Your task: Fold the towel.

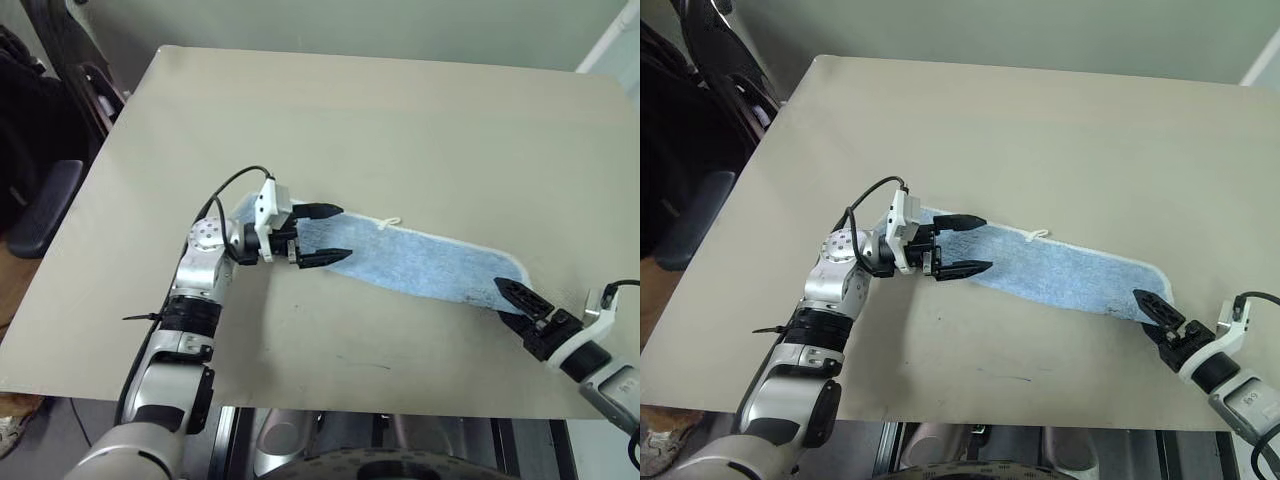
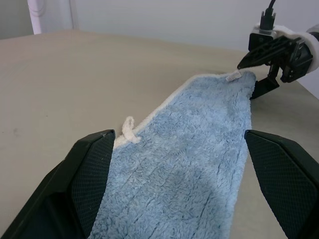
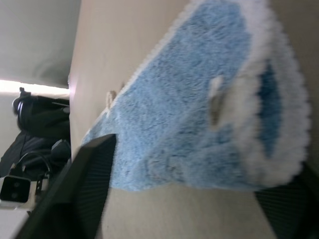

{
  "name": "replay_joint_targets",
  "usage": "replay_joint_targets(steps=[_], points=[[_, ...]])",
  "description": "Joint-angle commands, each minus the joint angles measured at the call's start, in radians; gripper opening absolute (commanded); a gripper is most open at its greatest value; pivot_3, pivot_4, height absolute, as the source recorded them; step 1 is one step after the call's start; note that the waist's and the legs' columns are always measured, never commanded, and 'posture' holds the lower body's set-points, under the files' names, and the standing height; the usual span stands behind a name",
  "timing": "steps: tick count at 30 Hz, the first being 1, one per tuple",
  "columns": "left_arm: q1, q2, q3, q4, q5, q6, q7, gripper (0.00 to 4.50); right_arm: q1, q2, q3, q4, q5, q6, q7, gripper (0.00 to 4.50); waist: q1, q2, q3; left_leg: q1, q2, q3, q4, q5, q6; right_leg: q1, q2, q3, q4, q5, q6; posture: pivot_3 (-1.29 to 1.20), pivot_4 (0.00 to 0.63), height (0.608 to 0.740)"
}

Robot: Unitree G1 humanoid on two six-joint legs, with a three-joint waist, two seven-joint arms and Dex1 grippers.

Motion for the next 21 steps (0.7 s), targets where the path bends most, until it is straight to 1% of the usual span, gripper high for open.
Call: replay_joint_targets(steps=[1,9,14,19,21], points=[[-0.019,0.005,0.008,-0.014,-0.006,-0.013,0.004,4.50,0.008,-0.009,-0.032,0.003,-0.009,0.004,0.024,2.88,0.001,0.000,0.000,0.000,0.000,0.000,0.000,0.000,0.000,0.000,0.000,0.000,0.000,0.000,0.000,0.00,0.150,0.733],[-0.017,0.005,0.006,0.012,0.006,-0.047,0.008,4.50,0.026,-0.019,-0.097,0.033,-0.012,0.016,0.092,0.10,0.000,0.000,0.000,0.000,0.000,0.000,0.000,0.000,0.000,0.000,0.000,0.000,0.000,0.000,0.000,0.00,0.150,0.733],[-0.031,0.000,0.014,0.045,0.007,-0.068,0.008,4.50,0.074,-0.068,-0.163,0.067,-0.012,0.076,0.178,0.05,0.003,0.000,0.000,-0.001,0.000,0.000,0.000,-0.001,0.000,0.000,0.000,0.000,0.000,-0.002,-0.002,0.00,0.150,0.733],[-0.029,0.005,0.006,0.063,0.015,-0.090,-0.006,4.50,0.109,-0.131,-0.251,0.122,-0.041,0.117,0.246,0.05,0.003,0.000,0.000,-0.001,0.000,0.000,0.000,-0.002,0.000,-0.001,0.000,0.000,-0.001,-0.004,-0.006,0.00,0.150,0.733],[-0.032,0.004,0.009,0.068,0.015,-0.094,-0.001,4.50,0.112,-0.171,-0.306,0.148,-0.058,0.134,0.281,0.05,0.003,0.000,0.000,-0.001,0.000,0.000,0.000,-0.002,-0.001,-0.001,0.000,0.000,0.000,-0.005,-0.007,0.00,0.150,0.733]])
